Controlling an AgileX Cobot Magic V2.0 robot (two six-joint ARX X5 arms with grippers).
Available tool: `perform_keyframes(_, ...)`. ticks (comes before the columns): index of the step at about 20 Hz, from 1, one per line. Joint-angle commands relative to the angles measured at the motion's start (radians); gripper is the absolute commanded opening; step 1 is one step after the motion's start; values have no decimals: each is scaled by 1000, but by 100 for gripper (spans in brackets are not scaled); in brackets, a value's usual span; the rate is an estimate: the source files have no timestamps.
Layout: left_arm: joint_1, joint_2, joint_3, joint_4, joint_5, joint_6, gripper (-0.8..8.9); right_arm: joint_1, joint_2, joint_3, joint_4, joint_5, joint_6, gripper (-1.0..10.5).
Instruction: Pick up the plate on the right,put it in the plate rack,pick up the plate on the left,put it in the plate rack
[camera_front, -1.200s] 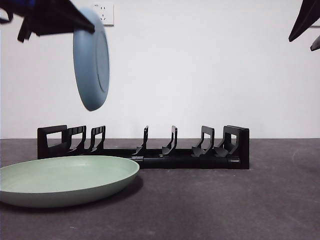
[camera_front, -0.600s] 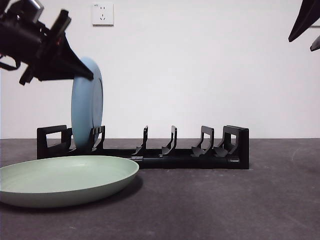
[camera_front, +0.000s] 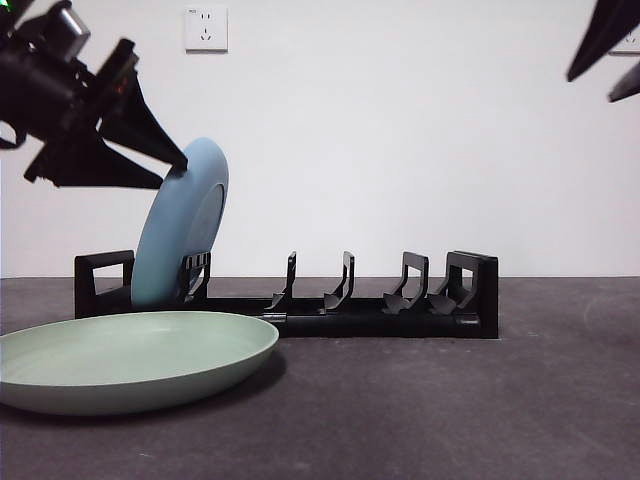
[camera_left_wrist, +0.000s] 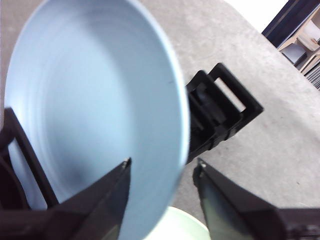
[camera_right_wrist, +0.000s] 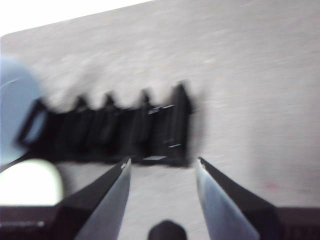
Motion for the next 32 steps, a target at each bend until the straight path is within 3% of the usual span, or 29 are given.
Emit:
perform_keyframes(1, -2, -60, 2, -34, 22, 63, 235, 29, 25, 2, 6, -86, 31, 217)
perform_keyframes(6, -35, -277, 3, -195, -9, 145, 235, 184, 148, 2, 55, -165, 49, 217)
perform_keyframes(12, -180, -537, 3, -435, -329, 275, 234, 372, 423, 14, 209, -175, 94, 217)
perform_keyframes(18, -334, -626, 3, -496, -536, 297, 233, 435, 768, 185, 211, -272, 109, 217)
perform_keyframes(27, -376, -624, 3, -521, -615, 306, 220, 487, 974, 296, 217, -268, 126, 154)
perform_keyframes(30, -376, -623, 3, -525, -661, 322, 220, 499, 974, 296, 222, -260, 146, -13)
perform_keyframes(32, -376, -623, 3, -525, -664, 322, 220, 499, 974, 296, 217, -253, 168, -12)
